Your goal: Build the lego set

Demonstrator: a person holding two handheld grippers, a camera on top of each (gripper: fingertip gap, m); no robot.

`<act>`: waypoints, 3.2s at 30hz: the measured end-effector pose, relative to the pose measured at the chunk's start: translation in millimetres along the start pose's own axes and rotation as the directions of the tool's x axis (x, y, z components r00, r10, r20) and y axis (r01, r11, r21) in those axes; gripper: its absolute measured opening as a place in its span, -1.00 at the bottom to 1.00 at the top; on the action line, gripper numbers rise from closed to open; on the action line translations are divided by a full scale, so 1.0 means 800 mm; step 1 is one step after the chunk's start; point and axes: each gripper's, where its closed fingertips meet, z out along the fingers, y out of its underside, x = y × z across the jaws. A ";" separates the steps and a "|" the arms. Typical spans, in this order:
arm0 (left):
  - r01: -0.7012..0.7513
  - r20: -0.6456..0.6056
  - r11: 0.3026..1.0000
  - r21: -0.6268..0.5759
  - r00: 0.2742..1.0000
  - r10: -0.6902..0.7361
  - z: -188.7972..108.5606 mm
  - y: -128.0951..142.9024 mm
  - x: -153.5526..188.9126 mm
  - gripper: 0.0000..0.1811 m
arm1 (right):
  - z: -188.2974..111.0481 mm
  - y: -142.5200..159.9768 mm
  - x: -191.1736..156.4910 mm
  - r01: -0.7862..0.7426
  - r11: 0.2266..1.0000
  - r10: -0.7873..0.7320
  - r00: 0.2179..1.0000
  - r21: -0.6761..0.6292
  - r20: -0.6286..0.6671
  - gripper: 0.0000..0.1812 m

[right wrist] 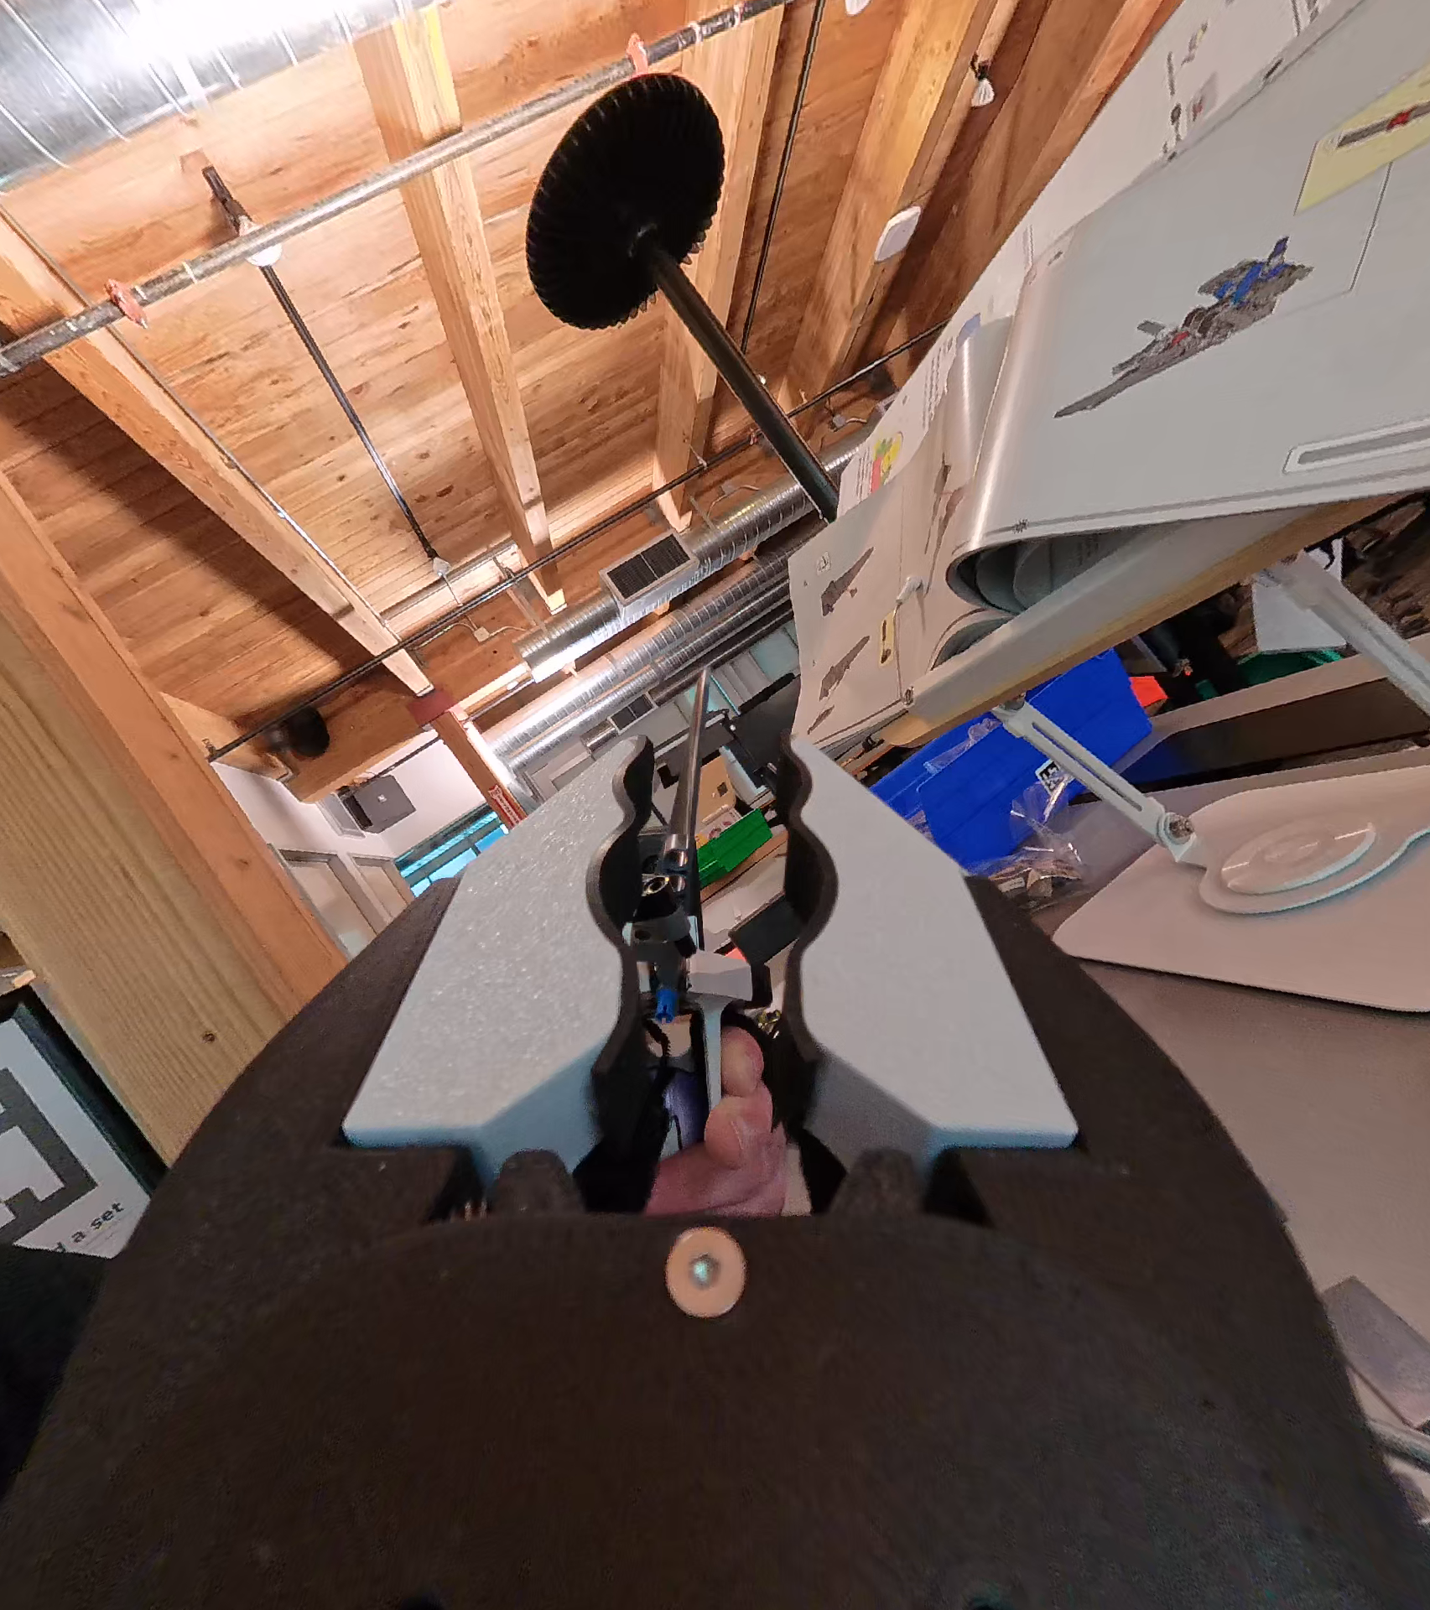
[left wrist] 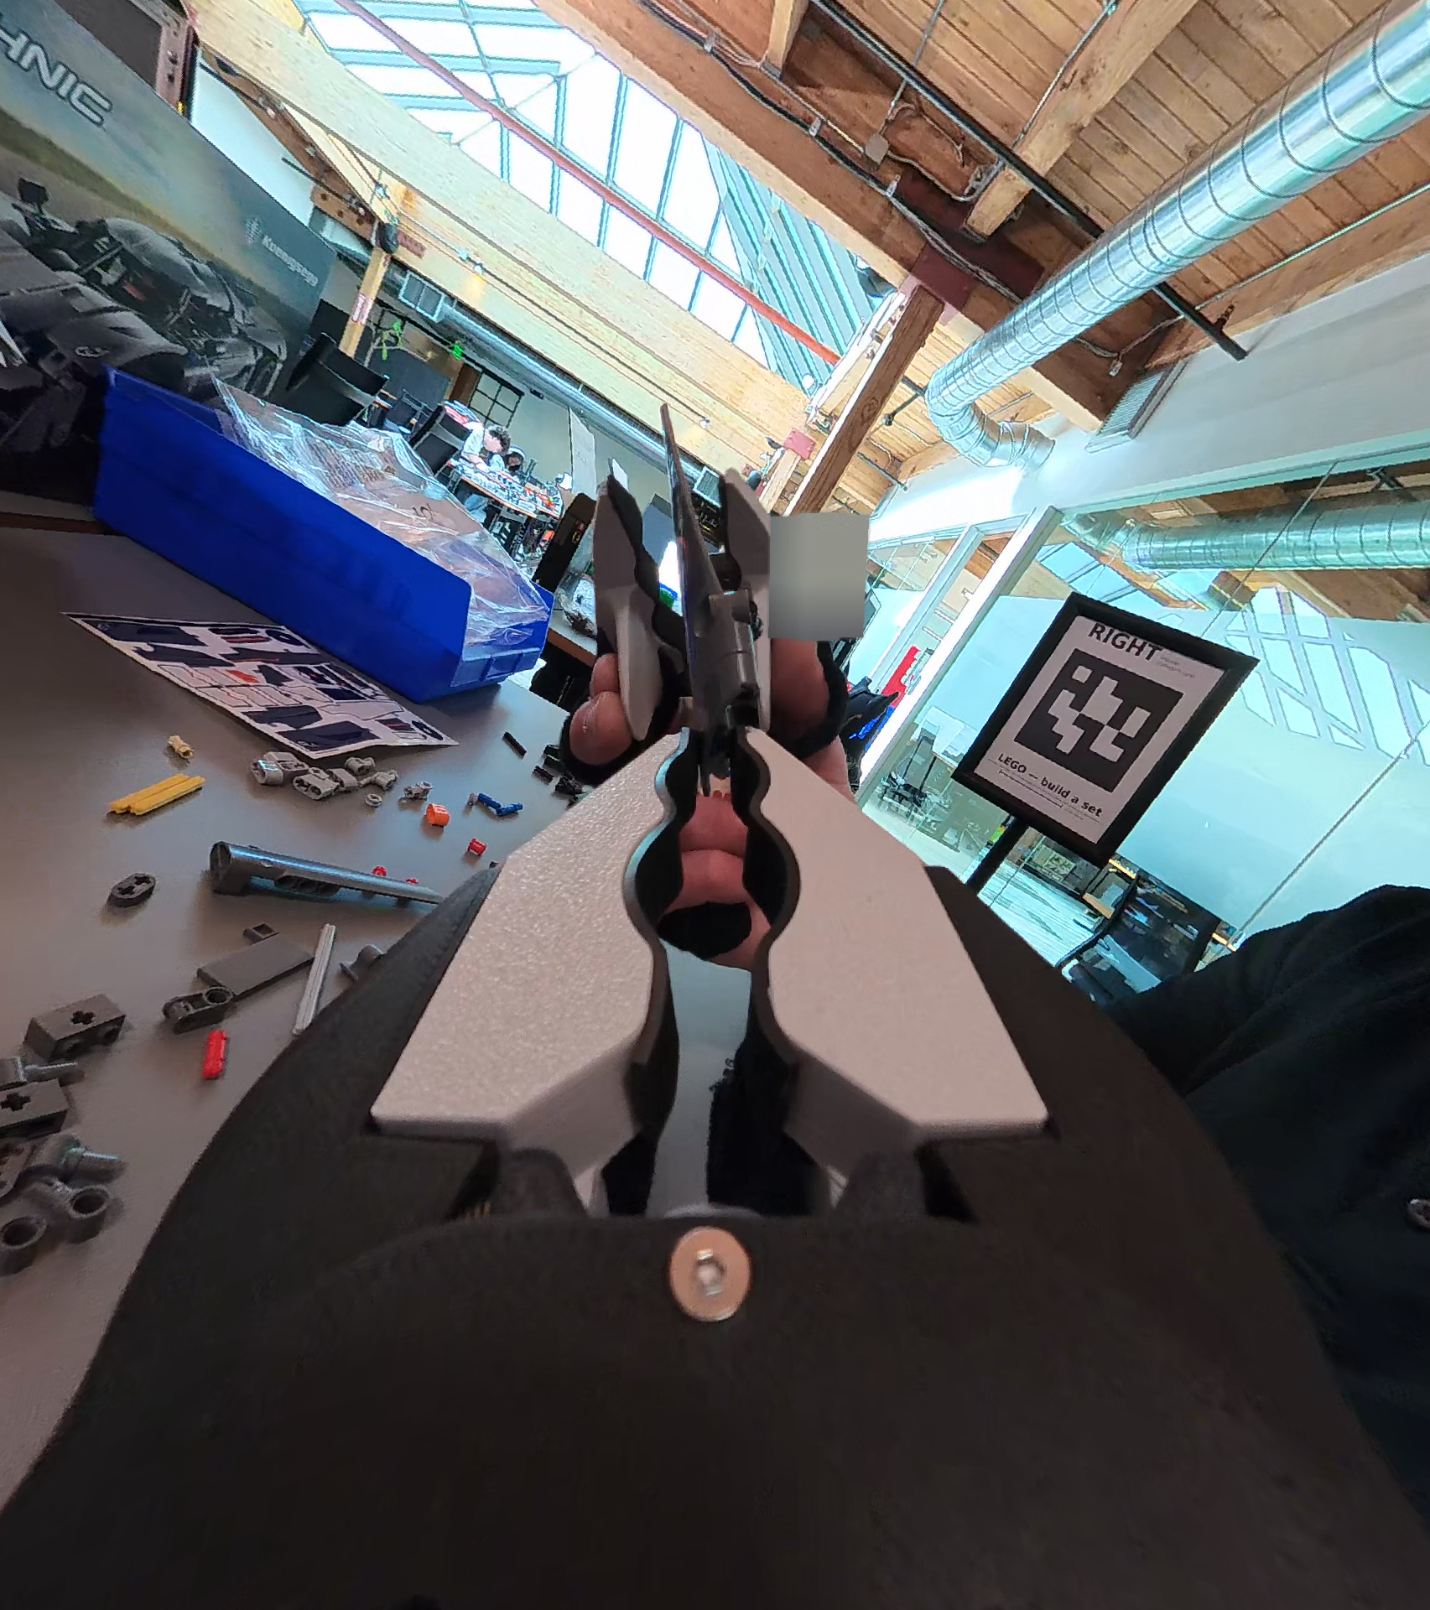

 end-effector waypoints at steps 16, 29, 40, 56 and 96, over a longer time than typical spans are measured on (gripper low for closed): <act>-0.028 0.019 0.999 0.045 0.999 0.028 -0.010 -0.019 0.002 -0.95 | -0.024 -0.020 -0.031 0.335 0.942 -0.335 0.940 -0.013 -0.058 -0.60; -0.037 0.038 0.999 0.035 0.999 0.036 -0.008 -0.016 -0.002 -0.96 | -0.090 -0.054 -0.073 0.572 0.818 -0.574 0.802 -0.062 -0.168 -0.59; -0.060 0.060 0.997 0.057 0.997 0.056 -0.014 -0.026 -0.002 -0.96 | -0.177 -0.105 -0.099 0.690 0.716 -0.680 0.658 -0.101 -0.323 -0.57; -0.093 0.103 0.991 0.097 0.991 0.083 -0.029 -0.045 -0.004 -0.96 | -0.224 -0.127 -0.092 0.711 0.694 -0.688 0.604 -0.117 -0.402 -0.58; -0.083 0.093 0.991 0.102 0.993 0.073 -0.029 -0.044 -0.001 -0.96 | -0.195 0.011 0.039 0.659 0.468 -0.884 0.367 -0.589 -0.291 -0.53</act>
